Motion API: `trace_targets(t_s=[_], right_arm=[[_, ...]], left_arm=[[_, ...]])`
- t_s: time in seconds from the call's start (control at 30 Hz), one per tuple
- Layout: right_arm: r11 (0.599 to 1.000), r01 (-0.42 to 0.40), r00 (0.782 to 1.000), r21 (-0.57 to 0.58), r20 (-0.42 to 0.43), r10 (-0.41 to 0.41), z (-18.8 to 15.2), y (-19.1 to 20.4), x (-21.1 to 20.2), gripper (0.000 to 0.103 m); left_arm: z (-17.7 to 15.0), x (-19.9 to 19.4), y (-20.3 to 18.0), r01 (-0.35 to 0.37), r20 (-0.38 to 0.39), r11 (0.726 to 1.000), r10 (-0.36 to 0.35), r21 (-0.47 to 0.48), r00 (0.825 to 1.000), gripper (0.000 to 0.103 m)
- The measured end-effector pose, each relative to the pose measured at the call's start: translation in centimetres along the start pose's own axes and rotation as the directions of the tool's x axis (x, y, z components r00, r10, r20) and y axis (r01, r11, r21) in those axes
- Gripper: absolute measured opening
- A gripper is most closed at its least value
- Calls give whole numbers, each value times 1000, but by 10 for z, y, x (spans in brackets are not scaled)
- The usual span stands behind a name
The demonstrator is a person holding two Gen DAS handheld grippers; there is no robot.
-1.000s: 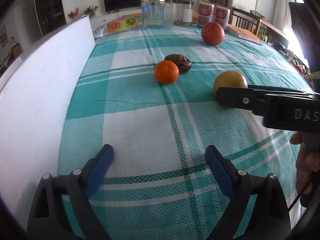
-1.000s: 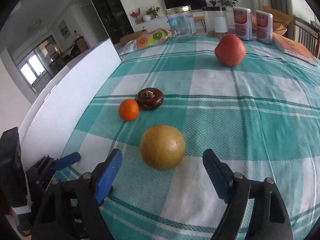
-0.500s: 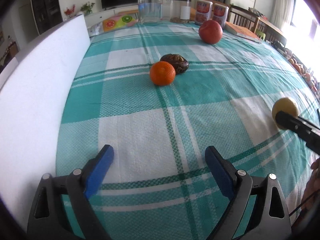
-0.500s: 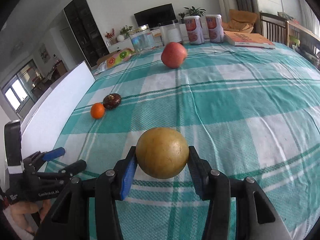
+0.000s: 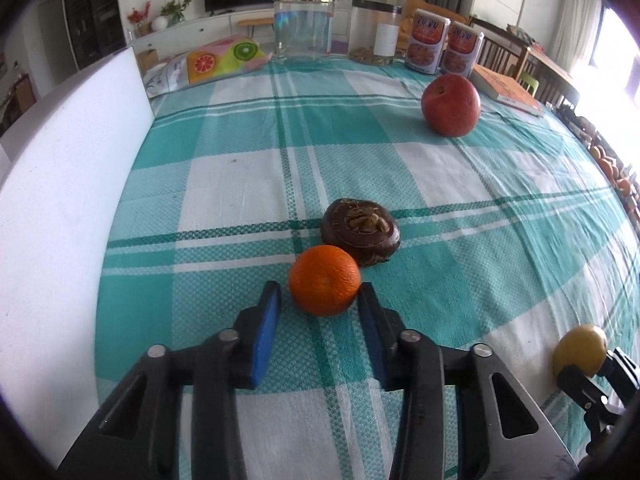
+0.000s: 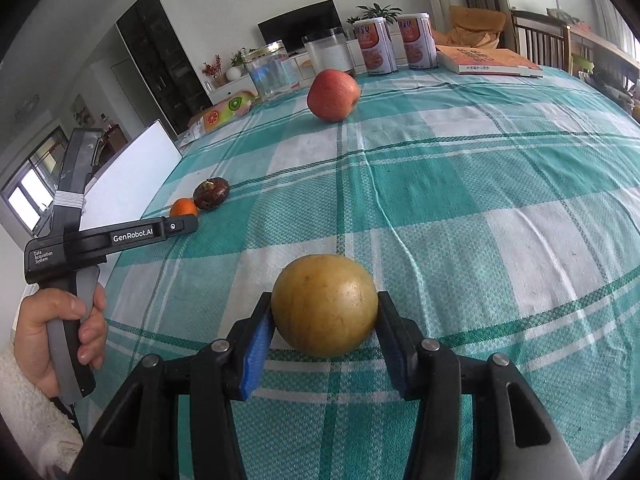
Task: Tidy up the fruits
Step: 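Grasp the remaining tangerine with the left gripper while the right gripper lifts the pear, then carry the tangerine and pear over the box and open both grippers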
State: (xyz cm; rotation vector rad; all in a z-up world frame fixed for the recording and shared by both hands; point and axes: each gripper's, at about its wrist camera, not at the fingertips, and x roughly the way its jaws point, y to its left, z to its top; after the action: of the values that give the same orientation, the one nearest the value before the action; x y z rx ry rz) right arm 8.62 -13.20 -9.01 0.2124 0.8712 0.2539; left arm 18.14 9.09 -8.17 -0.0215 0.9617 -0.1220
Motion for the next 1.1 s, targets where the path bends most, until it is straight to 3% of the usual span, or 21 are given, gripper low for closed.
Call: trace_targets(t_s=[0.13,0.23,0.4,0.5,0.63,0.73,0.8,0.9,0.97,1.1], right_arm=[[1000,1,1000,0,4,-1,0,0,-1,49],[1000,-8,1000,-13,15,8,-1,3,-4,49],[998,-49,999,-34,-20,49,-5,16,1,49],[993,-120,992,6,-34,120,-6,26,-3,49],[967,-251,963,47,-84,254,-8,66,-9,49],[923,-384,916,-10,-129,380,0,131,-17,49],[880,-468,878,-84,-157,452,9,185,-25,49],[803,-552,831,-223,-227,508,15,269,-31,49],[751,-585,809,-306,-285,514,12,319,-26,49],[694,-577,814,-431,-371,447,-6,389,0,49]], left_arm=[[-11,-19,-1,1,22,1000,0,-6,1000,32],[-31,-49,0,93,-12,993,-94,-68,995,32],[-80,-119,-2,322,-85,935,-336,-149,938,32],[-97,-168,6,343,-55,931,-352,-123,935,32],[-95,-220,52,296,53,941,-291,-164,955,32],[-88,-237,103,185,133,957,-158,-223,978,32],[-88,-237,139,87,148,955,-47,-283,988,32],[-98,-232,189,-47,126,925,102,-376,987,32],[-110,-225,217,-107,91,895,161,-432,983,32],[-133,-211,251,-173,28,837,219,-519,975,33]])
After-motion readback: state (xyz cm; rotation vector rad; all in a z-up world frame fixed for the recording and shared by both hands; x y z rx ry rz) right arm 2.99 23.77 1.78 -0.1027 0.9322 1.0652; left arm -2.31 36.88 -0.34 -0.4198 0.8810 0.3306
